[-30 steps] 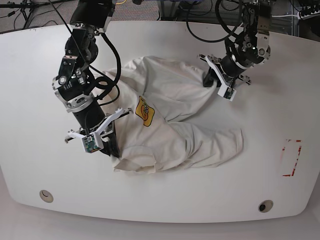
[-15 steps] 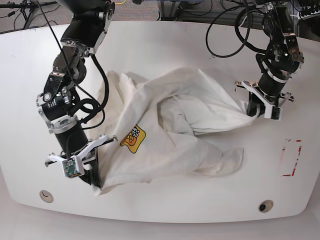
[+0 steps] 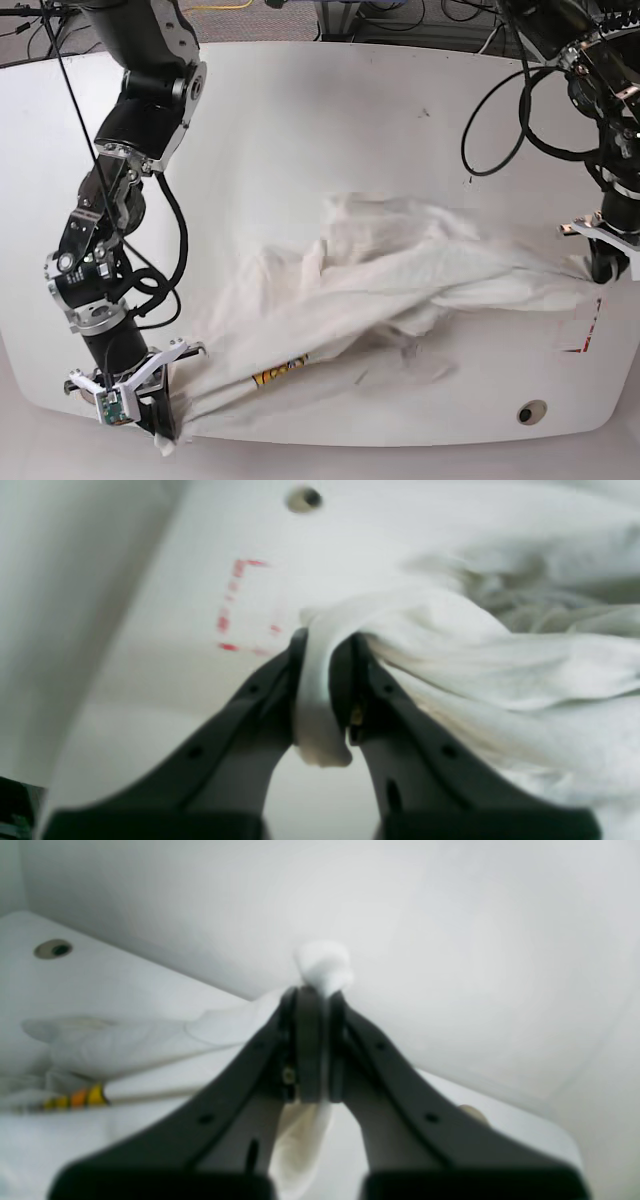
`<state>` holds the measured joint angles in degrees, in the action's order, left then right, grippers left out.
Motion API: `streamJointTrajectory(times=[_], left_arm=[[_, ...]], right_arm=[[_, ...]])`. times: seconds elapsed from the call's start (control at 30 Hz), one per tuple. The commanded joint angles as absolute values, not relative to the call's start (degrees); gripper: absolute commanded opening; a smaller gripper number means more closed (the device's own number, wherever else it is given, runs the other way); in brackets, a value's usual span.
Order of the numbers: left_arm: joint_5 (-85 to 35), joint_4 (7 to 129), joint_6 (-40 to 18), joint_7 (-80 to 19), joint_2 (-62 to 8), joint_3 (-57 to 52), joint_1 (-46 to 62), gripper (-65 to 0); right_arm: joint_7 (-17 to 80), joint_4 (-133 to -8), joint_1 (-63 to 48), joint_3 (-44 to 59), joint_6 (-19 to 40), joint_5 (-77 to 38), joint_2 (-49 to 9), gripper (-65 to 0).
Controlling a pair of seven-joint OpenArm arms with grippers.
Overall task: Fold the T-shirt properly
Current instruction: 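Lift the shirt with both grippers and stretch it between them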
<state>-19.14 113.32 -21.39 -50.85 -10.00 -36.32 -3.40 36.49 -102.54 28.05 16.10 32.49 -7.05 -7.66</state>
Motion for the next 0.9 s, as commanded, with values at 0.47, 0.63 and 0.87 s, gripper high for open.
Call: streamJointTrajectory(times=[0.47,0.63,0.87], left_arm=[[-19.5,114.0,-21.2,-61.1,-16.8,-36.2,-31.5,-65.0],[-19.4,114.0,-21.2,-63.9,-19.2,-33.1,-37.9,-65.0],[-19.4,114.0,-21.1,-66.4,-19.4,-31.5,-41.3,-65.0]], right_arm=[[37.9,-92.1,50.3,16.1,32.0,-7.7,-13.0,-65.0],[39.6,-90.3,54.8,16.1,32.0,-7.7,-13.6,-65.0],[42.2,-90.9,56.2,16.0,32.1,-7.9,-15.2,-65.0]])
